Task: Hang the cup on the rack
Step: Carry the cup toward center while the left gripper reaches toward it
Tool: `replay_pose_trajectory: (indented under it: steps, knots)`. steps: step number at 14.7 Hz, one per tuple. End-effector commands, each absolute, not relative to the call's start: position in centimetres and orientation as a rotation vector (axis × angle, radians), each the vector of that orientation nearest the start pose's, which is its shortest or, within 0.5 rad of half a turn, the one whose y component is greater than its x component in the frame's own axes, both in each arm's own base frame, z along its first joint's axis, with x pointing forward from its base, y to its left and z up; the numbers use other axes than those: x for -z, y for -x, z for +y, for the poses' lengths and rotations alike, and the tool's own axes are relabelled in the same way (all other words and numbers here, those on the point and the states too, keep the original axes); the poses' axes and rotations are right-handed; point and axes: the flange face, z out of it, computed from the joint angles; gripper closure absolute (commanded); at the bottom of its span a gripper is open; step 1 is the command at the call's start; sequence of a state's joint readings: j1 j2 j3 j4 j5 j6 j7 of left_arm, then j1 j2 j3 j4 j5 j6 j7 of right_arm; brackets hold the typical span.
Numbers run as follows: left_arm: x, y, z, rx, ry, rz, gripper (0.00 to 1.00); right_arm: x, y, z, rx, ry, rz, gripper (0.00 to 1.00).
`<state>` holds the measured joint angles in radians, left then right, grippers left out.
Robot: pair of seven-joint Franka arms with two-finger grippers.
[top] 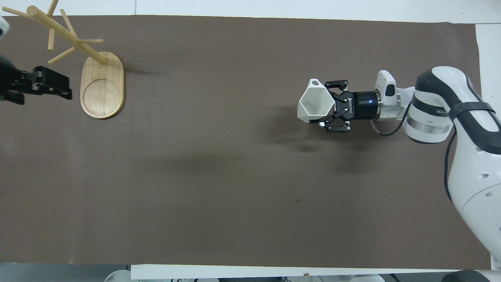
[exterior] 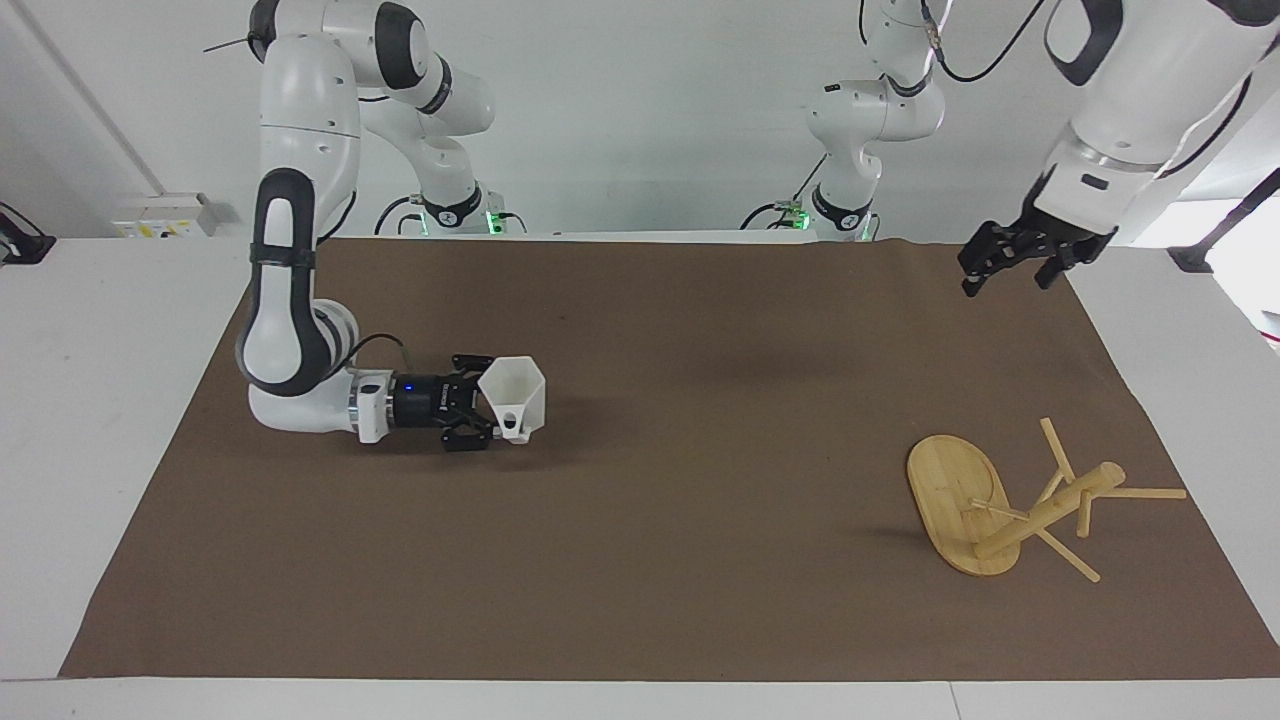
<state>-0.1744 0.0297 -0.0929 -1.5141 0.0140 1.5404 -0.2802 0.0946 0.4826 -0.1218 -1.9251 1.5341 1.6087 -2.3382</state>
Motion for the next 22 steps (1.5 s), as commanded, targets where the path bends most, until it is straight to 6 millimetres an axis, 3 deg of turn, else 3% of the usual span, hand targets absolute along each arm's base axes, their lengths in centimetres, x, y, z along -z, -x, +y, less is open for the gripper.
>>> replay_pose_trajectory:
  steps: [1,3,5,9,11,13,15,19,22]
  knots:
    - [-63.1,-51.8,-20.3,0.051,3.134,-0.055,0.0,-30.5,-59.8,13.0,1.12,1.409,-1.18,0.89]
    - [-62.6,-50.1,-25.5,0.075,3.146,-0.024,0.0,-31.0,-59.6,16.4,1.13,1.413,-1.159,0.89]
    - [-61.3,-49.3,-30.2,0.091,3.161,-0.047,0.0,-31.1,-59.4,18.5,1.14,1.409,-1.141,0.9]
    - [-59.3,-47.8,-37.0,0.079,3.175,-0.007,0.0,-34.4,-58.7,21.7,1.155,1.479,-1.17,0.9]
    - [-57.8,-48.9,-39.5,0.063,3.174,-0.028,0.0,-34.7,-58.8,22.2,1.176,1.515,-1.149,0.9]
    - [-56.7,-50.1,-41.4,0.059,3.179,-0.045,0.0,-34.6,-58.2,23.7,1.175,1.505,-1.146,0.9]
    - [-55.9,-50.9,-42.7,0.058,3.18,-0.049,0.0,-34.5,-58.3,23.6,1.181,1.52,-1.151,0.9]
    - [-56.5,-51.9,-42.5,0.082,3.191,-0.067,0.0,-34.4,-58.2,23.7,1.2,1.503,-1.181,0.9]
    - [-56.2,-53.9,-42.6,0.109,3.201,-0.097,0.01,-34.3,-58.1,23.7,1.2,1.503,-1.183,0.9]
